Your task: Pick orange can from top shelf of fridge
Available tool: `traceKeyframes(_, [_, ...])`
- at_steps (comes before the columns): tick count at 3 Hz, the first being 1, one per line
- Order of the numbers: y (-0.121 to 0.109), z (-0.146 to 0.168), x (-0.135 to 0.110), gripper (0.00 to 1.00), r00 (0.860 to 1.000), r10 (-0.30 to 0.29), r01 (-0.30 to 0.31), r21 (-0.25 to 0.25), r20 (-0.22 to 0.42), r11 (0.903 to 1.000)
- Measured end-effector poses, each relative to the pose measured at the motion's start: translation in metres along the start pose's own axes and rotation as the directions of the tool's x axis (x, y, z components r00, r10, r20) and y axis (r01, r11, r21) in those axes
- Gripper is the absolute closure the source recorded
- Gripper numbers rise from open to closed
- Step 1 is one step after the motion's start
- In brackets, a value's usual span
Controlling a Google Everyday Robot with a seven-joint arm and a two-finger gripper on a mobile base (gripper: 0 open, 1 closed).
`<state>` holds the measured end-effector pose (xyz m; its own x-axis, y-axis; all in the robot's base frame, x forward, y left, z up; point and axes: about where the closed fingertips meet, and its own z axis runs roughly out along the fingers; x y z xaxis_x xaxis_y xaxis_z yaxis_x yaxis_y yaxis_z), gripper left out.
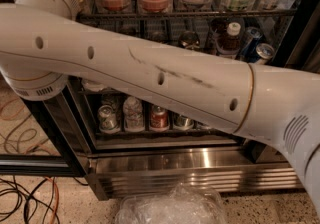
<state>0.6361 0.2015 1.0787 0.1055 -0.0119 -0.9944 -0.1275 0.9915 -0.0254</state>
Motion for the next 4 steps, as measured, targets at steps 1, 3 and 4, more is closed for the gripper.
traceKeyframes(1, [0.003, 0.007, 0.007, 0.57, 1.000, -0.008, 0.008, 0.002, -0.017, 1.0000])
traceKeyframes(3, [0.003, 0.007, 0.007, 1.00, 1.000, -0.008, 0.008, 0.002, -0.016, 1.0000])
traceKeyframes(4, [0.002, -0.011, -0.023, 1.00, 0.998, 0.024, -0.022, -0.034, 0.050, 0.9992])
